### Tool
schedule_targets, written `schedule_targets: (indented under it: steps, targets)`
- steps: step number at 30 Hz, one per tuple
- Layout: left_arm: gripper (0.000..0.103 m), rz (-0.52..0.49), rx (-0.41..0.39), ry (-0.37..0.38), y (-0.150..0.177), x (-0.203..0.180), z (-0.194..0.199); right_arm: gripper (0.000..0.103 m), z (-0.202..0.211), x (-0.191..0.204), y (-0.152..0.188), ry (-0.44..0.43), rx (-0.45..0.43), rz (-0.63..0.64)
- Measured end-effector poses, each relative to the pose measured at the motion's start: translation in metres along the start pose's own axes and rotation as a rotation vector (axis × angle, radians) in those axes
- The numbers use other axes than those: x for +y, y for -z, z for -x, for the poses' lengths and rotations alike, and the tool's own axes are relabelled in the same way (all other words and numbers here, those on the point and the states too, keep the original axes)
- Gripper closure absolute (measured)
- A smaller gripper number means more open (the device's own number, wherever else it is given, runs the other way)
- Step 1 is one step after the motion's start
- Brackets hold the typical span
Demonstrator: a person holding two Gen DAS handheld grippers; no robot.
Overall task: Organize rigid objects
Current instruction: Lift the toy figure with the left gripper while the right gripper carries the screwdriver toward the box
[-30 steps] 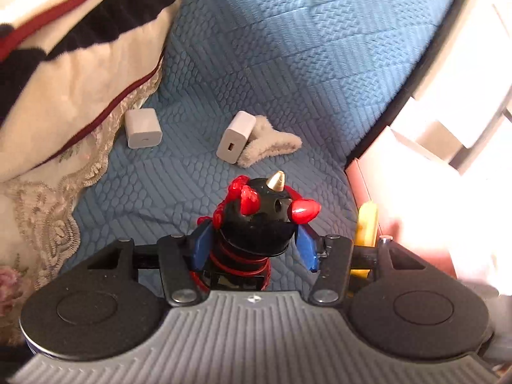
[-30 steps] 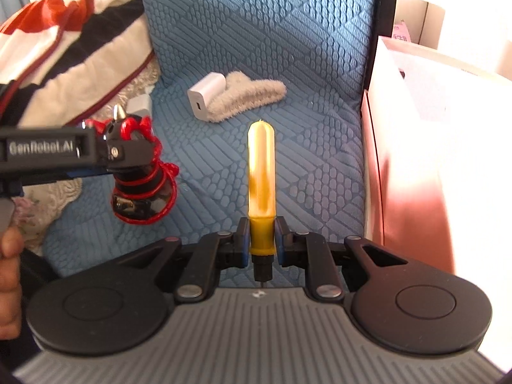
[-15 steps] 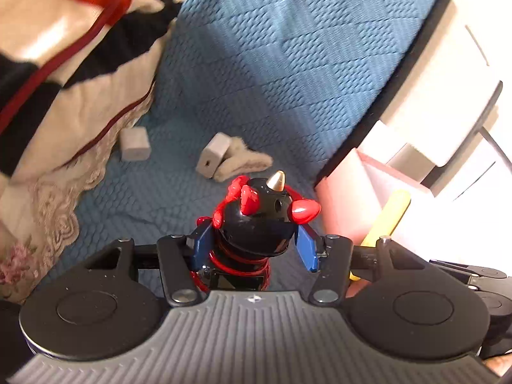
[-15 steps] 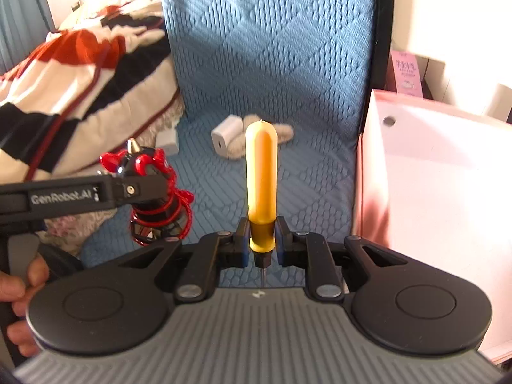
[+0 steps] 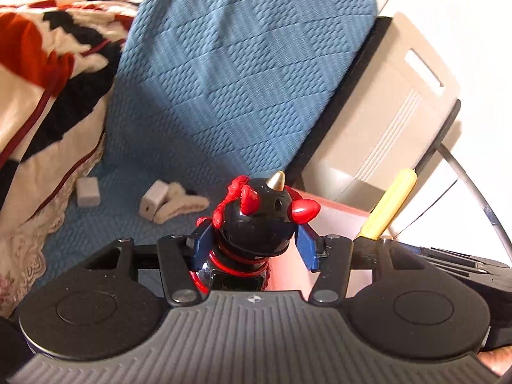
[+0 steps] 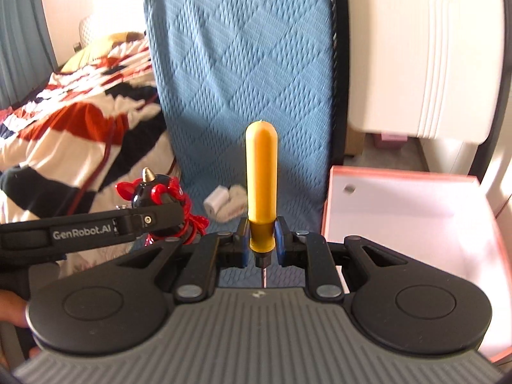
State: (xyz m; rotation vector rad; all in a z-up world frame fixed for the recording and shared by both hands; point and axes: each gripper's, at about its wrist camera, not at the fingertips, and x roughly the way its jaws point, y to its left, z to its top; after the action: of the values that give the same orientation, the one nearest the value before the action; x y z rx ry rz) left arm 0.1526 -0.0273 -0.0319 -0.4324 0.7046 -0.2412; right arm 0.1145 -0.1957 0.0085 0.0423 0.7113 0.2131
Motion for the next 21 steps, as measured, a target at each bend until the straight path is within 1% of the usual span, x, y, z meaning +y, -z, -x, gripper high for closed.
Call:
schedule_targets:
  steps: [7,12,16,21]
  targets:
    - [0.042,-0.049,-0.027,0.051,-0.014,-0.053,0.0,0.083,0.029,-0.027,-0.023,0.019,-0.053,-0.005]
    - [0.042,-0.073,-0.023,0.086,-0.012,-0.084,-0.01,0.083,0.043,-0.054,-0.028,0.054,-0.068,-0.016]
    - [0.042,-0.079,0.012,0.124,0.002,-0.101,-0.031,0.083,0.046,-0.08,-0.018,0.09,-0.057,-0.03]
    - [0.042,-0.086,0.076,0.134,0.032,-0.119,-0.06,0.083,0.037,-0.11,0.007,0.134,0.009,-0.052]
